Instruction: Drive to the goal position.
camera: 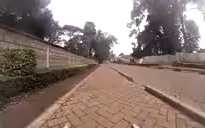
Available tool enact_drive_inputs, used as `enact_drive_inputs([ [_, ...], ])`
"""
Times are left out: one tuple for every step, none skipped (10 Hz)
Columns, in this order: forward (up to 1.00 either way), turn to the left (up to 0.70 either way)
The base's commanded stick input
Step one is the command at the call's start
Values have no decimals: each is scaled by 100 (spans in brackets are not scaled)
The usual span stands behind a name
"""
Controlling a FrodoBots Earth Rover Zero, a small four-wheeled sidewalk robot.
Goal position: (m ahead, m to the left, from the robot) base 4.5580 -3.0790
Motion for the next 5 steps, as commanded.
enact_drive_inputs([
  [70,0],
  [70,0],
  [70,0],
  [70,0],
  [70,0],
])
